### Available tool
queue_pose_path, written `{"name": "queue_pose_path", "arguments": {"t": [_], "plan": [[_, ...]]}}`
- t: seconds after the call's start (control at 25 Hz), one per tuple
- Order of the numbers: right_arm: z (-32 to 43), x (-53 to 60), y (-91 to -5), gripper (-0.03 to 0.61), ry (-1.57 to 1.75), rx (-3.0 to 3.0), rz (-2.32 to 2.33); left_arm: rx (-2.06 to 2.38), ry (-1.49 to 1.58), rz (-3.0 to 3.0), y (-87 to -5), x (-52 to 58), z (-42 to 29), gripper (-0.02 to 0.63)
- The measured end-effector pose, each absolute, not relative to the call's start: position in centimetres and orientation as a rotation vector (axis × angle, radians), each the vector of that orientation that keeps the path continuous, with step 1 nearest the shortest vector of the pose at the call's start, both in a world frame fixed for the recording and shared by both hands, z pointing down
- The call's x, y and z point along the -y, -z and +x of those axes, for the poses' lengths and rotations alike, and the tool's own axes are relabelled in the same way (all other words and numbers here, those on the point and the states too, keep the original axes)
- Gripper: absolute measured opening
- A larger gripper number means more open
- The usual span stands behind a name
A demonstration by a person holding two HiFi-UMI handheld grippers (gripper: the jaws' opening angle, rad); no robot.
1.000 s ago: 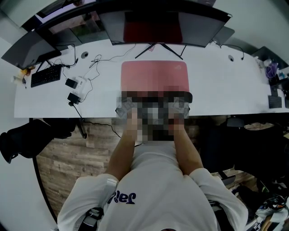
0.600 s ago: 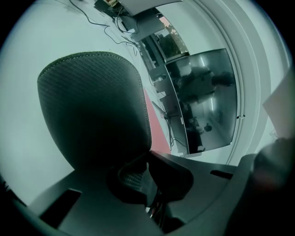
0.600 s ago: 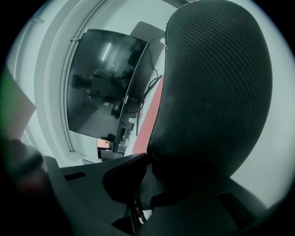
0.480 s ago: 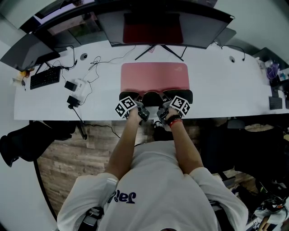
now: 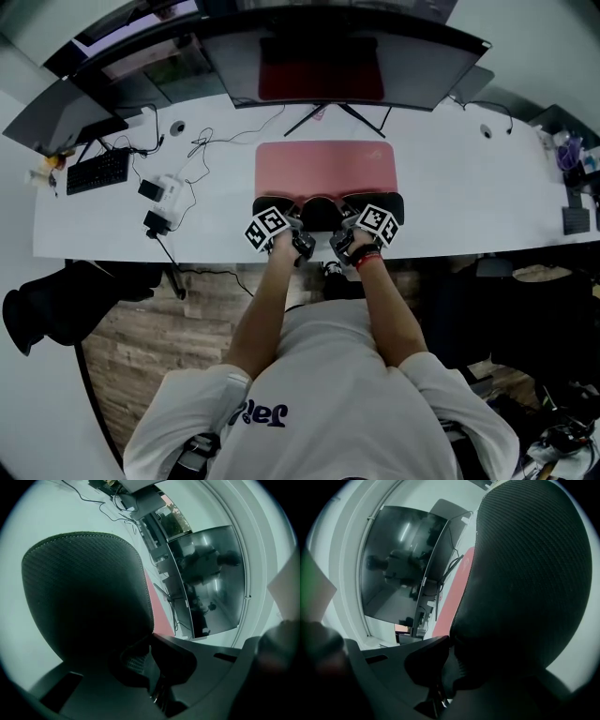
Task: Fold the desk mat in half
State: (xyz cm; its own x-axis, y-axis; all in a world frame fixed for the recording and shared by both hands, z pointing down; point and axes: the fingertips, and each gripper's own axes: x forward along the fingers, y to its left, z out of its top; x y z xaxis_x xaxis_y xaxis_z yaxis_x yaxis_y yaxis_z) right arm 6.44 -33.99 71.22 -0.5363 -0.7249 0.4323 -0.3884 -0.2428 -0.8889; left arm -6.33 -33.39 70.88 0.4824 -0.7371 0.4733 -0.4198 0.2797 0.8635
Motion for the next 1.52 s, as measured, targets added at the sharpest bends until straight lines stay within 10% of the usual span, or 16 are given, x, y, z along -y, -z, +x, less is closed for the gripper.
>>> {"name": "queue_pose_path", "arguments": {"t": [1.52], "plan": [[6.7, 39.5, -71.3, 0.051, 1.905, -1.720, -1.255, 1.188, 0.314, 1.378, -70.2, 38.4, -6.3, 0.032]]}}
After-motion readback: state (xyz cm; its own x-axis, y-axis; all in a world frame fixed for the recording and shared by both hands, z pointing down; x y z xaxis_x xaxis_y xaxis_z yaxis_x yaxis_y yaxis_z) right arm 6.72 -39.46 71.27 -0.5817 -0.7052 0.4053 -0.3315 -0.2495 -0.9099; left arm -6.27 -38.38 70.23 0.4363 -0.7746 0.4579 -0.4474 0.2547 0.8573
